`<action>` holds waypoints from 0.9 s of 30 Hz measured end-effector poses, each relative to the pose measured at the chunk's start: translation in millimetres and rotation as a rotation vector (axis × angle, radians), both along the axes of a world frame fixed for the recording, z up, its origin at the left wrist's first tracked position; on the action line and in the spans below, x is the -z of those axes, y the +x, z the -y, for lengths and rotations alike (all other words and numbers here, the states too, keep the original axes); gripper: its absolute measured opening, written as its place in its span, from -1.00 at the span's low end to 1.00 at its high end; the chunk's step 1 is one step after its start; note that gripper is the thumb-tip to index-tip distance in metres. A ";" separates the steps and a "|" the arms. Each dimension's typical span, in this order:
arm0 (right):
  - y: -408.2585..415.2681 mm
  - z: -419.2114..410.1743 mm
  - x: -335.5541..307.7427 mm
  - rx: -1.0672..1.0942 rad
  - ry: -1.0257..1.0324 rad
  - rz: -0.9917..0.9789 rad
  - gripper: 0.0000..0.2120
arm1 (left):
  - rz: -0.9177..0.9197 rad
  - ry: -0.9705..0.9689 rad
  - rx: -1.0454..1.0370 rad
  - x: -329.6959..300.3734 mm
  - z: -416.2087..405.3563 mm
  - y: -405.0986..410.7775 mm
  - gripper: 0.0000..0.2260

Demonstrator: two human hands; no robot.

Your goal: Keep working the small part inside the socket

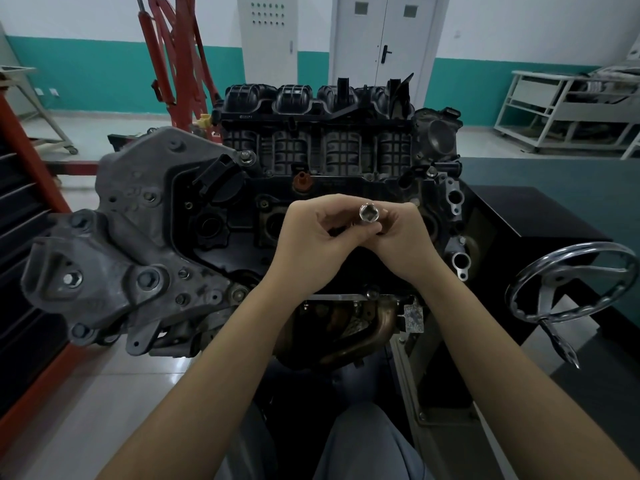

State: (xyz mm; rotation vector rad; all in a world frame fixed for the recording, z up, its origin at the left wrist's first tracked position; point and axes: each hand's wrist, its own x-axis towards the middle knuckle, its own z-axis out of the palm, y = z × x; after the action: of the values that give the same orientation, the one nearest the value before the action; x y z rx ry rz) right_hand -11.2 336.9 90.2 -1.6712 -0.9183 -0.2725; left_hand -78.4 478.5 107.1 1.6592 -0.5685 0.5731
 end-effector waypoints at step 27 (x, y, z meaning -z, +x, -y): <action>2.7 1.9 -0.6 0.027 -0.017 0.020 -0.84 | 0.007 0.016 -0.033 -0.5 2.1 -1.8 -0.78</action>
State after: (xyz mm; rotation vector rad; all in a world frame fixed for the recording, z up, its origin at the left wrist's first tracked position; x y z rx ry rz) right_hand -8.4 335.0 90.8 -1.6999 -0.9157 -0.3011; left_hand -80.2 476.4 107.6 1.6850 -0.5533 0.6004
